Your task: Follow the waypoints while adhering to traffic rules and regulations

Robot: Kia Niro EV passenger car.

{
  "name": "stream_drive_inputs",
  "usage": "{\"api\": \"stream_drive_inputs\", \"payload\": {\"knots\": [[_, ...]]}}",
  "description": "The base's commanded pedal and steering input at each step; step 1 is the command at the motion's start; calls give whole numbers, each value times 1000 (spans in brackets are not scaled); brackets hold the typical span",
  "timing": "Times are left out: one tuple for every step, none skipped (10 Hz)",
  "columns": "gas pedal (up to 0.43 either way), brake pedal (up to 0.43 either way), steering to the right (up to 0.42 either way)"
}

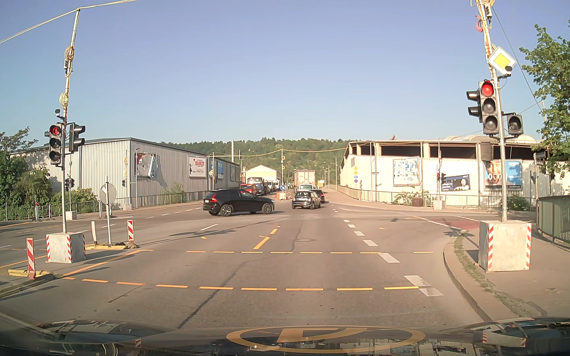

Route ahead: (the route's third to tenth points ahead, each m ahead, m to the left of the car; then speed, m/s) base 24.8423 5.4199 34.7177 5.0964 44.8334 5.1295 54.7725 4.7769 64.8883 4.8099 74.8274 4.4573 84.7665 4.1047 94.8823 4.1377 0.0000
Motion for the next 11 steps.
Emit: {"api": "stream_drive_inputs", "payload": {"knots": [[0,329,-3],[0,329,-3],[0,329,-3],[0,329,-3],[0,128,-3],[0,6,-3],[59,0,-3],[228,0,-3],[331,0,-3],[339,0,-3],[358,0,-3]]}}
